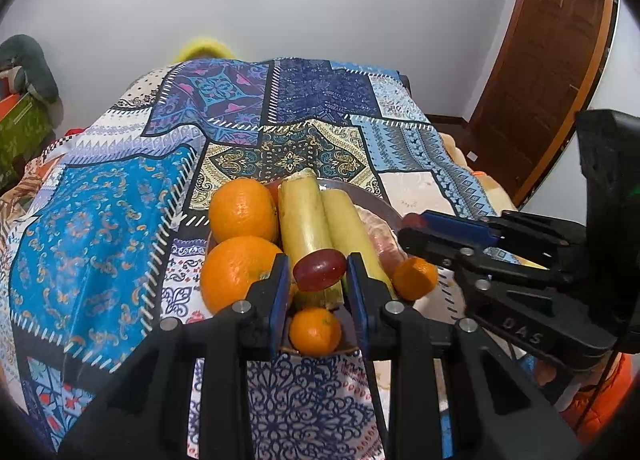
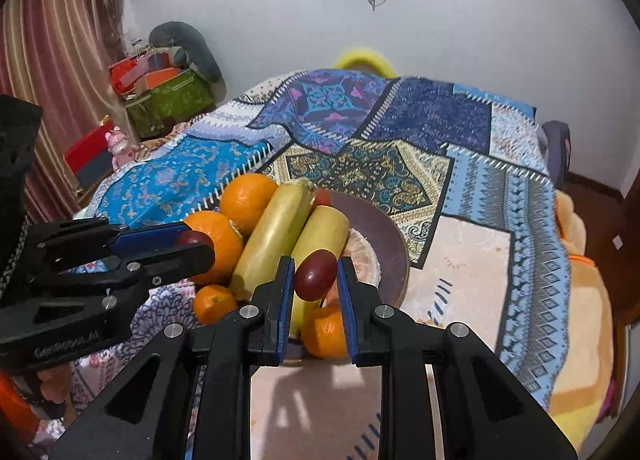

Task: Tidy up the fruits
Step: 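Carry both red dates onto the plate and open both grippers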

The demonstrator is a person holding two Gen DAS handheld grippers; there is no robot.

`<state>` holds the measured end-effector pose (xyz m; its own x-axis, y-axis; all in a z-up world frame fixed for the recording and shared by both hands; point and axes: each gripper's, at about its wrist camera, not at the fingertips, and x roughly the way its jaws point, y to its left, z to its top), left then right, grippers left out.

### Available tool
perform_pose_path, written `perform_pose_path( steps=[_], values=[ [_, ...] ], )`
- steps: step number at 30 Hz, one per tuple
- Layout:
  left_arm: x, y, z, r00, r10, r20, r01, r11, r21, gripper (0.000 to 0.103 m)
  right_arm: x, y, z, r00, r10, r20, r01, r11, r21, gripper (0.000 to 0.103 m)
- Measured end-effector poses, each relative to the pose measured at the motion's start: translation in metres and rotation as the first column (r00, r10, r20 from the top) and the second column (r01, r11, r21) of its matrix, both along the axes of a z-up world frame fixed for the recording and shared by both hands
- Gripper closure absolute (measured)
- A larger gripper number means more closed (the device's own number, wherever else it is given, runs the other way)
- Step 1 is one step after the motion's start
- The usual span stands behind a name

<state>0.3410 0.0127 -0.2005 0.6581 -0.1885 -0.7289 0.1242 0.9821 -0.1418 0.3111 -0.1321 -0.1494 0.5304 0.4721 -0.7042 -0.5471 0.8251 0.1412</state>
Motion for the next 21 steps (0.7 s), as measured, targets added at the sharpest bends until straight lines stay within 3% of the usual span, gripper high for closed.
perform_pose_path(
  steps=[10,12,15,21],
  values=[
    [0.011,-0.006,-0.018,1.000,-0.004,-0.025,0.004,1.000,0.022,0.075,0.019,0.000,-0.023,0.997,0.002,-0.072,-0.002,1.000,0.004,0.083],
    [0.012,-0.007,-0.020,1.000,-0.005,-0.031,0.006,1.000,0.024,0.073,0.021,-0.002,-0.025,0.996,0.003,-0.089,-0.002,1.000,0.015,0.078],
    [0.011,-0.008,-0.020,0.999,-0.008,-0.031,0.008,1.000,0.021,0.069,0.020,-0.005,-0.023,0.997,-0.011,-0.077,0.013,1.000,0.021,0.067],
    [0.004,-0.007,-0.013,1.000,0.004,-0.024,-0.004,1.000,0.021,0.067,0.015,-0.012,-0.010,0.999,-0.023,-0.043,0.024,0.999,0.032,0.067]
  ],
)
